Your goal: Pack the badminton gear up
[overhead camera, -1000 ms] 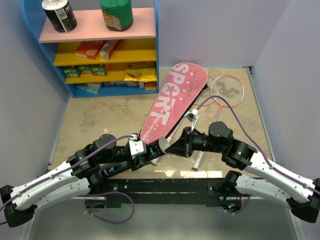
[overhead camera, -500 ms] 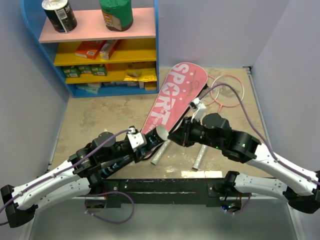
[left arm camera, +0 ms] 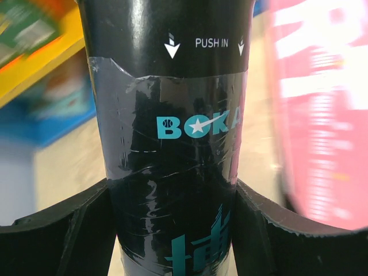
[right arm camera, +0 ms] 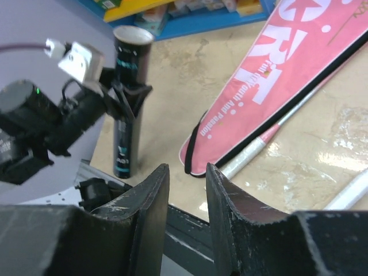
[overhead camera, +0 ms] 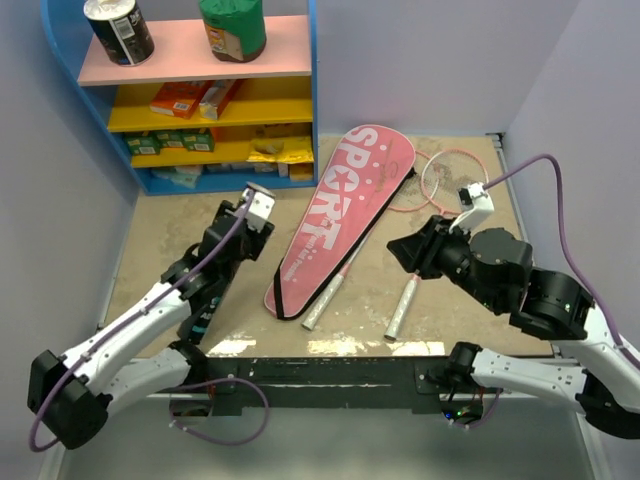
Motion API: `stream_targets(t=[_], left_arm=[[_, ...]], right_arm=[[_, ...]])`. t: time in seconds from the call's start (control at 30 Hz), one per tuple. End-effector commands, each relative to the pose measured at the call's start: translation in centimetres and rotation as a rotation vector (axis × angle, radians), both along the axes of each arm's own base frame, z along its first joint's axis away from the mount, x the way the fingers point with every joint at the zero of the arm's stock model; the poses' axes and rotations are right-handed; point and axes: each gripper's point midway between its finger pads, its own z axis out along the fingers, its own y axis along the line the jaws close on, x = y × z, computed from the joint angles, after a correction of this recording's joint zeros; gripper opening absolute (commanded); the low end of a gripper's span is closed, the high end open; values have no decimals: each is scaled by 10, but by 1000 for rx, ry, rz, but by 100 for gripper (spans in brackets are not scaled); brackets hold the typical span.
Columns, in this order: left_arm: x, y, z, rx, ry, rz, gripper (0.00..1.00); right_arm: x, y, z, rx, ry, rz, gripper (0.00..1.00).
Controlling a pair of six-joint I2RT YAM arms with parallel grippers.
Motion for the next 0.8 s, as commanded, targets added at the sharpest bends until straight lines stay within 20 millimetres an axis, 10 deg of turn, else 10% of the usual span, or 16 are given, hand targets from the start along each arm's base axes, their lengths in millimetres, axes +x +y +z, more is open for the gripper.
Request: stream_targets(t=[0.0, 0.6, 0.7, 0.77], left_arm=[[34, 63, 0, 98, -16, 256, 0], [93, 171, -126, 223, 375, 602, 19], [94, 181, -125, 248, 350, 640, 56], [96, 183, -121, 259, 335, 642, 100]], right_arm=[[-1, -4, -27, -78, 38, -2, 35], [-18, 30, -46, -9, 82, 162, 39], [-22, 26, -47, -4, 85, 167, 41], [-24, 23, -49, -4, 89, 167, 42]])
